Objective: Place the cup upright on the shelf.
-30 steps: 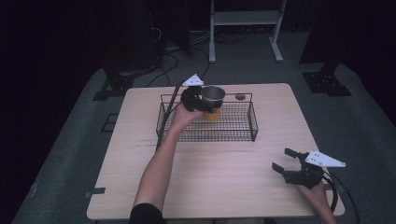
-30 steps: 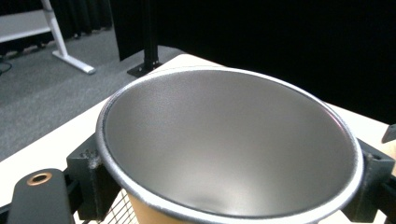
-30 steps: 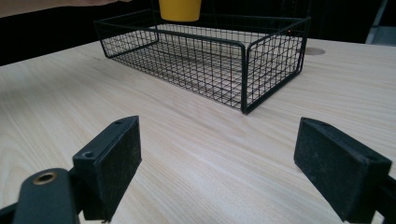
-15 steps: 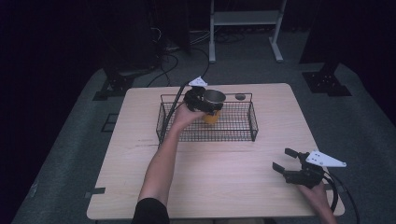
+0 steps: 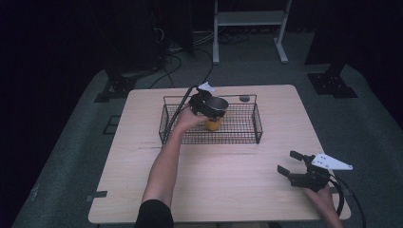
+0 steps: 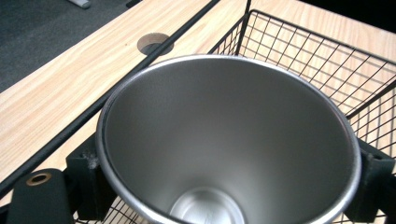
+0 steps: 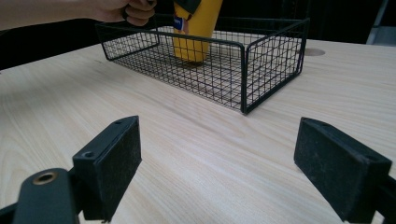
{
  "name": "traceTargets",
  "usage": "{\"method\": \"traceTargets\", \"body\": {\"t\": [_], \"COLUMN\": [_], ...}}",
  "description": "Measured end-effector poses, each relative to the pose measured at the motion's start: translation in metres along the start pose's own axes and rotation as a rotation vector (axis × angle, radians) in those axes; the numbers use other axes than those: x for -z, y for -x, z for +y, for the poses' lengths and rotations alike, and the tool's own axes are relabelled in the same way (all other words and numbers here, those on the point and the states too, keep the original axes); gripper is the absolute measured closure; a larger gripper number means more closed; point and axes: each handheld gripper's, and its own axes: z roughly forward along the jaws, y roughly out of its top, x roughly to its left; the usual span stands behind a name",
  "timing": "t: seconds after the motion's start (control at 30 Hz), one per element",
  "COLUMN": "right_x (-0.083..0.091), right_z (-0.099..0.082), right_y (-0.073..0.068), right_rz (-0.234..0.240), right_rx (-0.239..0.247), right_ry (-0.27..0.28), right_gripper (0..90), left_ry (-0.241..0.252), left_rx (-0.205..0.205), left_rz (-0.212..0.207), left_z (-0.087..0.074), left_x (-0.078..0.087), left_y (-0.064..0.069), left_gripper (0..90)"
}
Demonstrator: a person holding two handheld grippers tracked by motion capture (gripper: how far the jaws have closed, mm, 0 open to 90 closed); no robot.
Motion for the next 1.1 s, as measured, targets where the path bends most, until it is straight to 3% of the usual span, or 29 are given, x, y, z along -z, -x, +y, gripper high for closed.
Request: {"method": "traceTargets", "body": {"t": [0.63,1.1], "right_x": [0.000,0.000], "right_z": [0.000,0.000], "right_y": [0.000,0.000], "right_rz": [0.001,0.001], "right_rx": [0.003,0.004], "right_ry": [-0.001,-0.002], "right_gripper": [13.9,13.9], "left_ry": [-0.064,-0.063], "left_rx": [-0.045,-0.064], "left_rz": [-0.013,0.005], "left_z": [-0.008,-0.010], "left_x": [0.004,0.007], "left_y": [0.002,0.003], "left_gripper": [11.9,6.1]}}
